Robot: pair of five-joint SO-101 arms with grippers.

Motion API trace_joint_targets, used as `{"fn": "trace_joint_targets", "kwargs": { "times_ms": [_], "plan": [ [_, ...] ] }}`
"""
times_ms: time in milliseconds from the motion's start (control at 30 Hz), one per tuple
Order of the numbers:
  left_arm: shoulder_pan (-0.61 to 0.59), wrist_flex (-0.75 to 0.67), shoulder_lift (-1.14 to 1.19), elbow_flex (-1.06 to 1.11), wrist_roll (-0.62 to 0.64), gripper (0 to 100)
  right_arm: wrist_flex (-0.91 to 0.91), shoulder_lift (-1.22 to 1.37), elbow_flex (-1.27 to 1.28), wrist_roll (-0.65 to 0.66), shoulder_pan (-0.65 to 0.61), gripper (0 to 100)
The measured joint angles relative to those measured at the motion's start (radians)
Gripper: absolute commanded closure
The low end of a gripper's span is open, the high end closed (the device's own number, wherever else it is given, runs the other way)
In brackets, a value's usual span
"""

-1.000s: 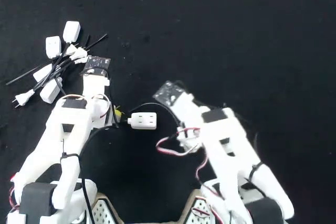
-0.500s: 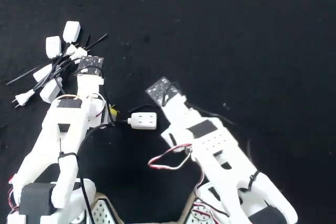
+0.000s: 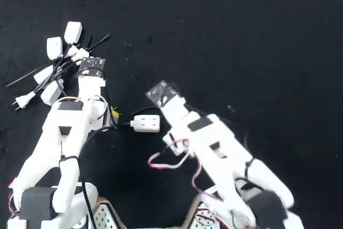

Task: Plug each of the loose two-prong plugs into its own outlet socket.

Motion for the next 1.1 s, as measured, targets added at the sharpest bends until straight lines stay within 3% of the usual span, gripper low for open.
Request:
{"fn": "trace_joint_targets", "kwargs": {
  "times_ms": [67,333,433,533,667,767,867,967,1100],
  "plan": [
    [0.000,0.000,0.000,0.000,0.000,74,0.000,0.058,-0.037,0.005,0.028,99.4],
    [0.000,0.000,0.000,0.000,0.000,74,-0.003,0.132,-0.092,0.068,0.183,98.8],
    [0.000,0.000,0.000,0.000,0.000,74,-0.002,0.081,-0.107,0.044,0.319,98.7],
    [0.000,0.000,0.000,0.000,0.000,74,-0.002,0.026,-0.138,-0.068,0.483,98.5],
    [0.000,0.000,0.000,0.000,0.000,74,-0.002,0.014,-0.150,-0.206,0.600,86.7],
    [0.000,0.000,0.000,0.000,0.000,74,0.017,0.014,-0.150,-0.249,0.601,77.3],
    [0.000,0.000,0.000,0.000,0.000,74,0.094,0.003,-0.150,-0.253,0.559,76.2],
    [0.000,0.000,0.000,0.000,0.000,74,0.161,-0.009,-0.209,-0.183,0.542,76.2],
    [0.000,0.000,0.000,0.000,0.000,74,0.176,-0.028,-0.338,0.083,0.601,76.0]
  ]
}}
